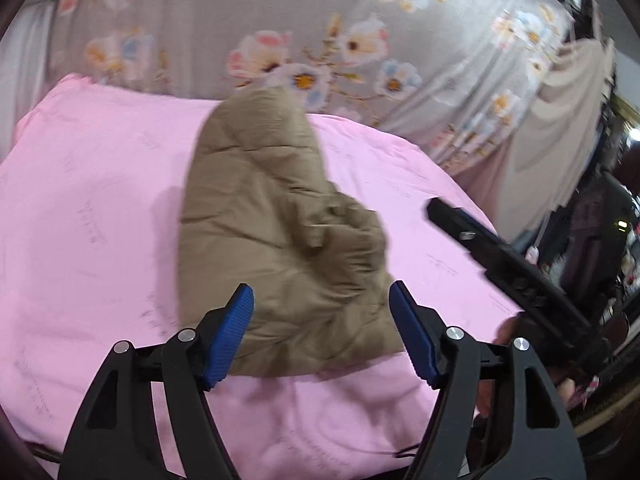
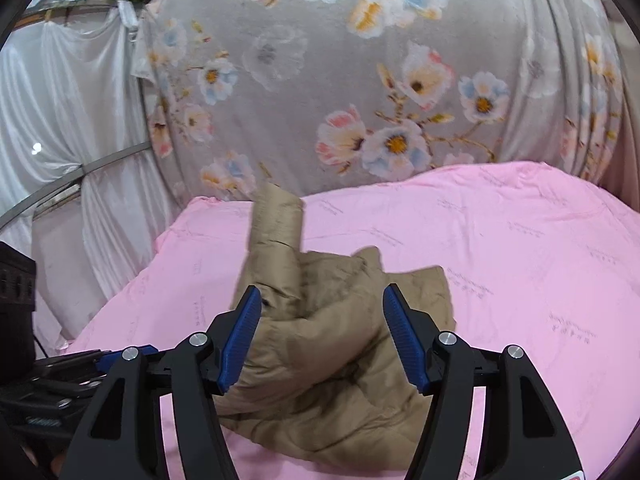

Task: Fold large clothes

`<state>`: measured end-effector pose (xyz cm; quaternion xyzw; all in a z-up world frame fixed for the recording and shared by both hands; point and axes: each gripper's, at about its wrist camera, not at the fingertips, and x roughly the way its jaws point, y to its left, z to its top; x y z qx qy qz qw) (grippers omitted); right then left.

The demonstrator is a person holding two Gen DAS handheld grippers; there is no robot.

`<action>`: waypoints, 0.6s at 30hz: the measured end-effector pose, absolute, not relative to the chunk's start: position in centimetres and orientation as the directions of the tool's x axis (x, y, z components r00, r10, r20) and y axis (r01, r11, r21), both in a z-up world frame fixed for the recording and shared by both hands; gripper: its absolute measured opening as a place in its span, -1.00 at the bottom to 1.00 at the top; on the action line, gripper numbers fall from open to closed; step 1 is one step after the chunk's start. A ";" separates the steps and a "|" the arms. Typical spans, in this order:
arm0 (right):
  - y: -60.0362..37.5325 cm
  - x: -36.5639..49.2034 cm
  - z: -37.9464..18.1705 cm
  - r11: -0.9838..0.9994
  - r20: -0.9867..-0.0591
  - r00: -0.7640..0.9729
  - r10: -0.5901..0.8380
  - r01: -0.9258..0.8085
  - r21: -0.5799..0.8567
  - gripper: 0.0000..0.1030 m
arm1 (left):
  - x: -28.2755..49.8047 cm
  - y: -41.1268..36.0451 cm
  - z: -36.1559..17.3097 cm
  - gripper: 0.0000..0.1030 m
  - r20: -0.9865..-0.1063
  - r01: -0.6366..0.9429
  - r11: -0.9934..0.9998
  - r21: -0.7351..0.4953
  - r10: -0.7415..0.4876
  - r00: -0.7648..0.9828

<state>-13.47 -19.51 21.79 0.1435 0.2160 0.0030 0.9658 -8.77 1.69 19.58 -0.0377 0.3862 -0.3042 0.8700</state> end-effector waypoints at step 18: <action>-24.6 -11.5 11.5 0.873 -0.666 0.745 0.034 0.302 0.383 -0.90 | -3.0 2.5 18.6 0.29 -0.669 0.378 0.895 -0.238 -0.433 0.604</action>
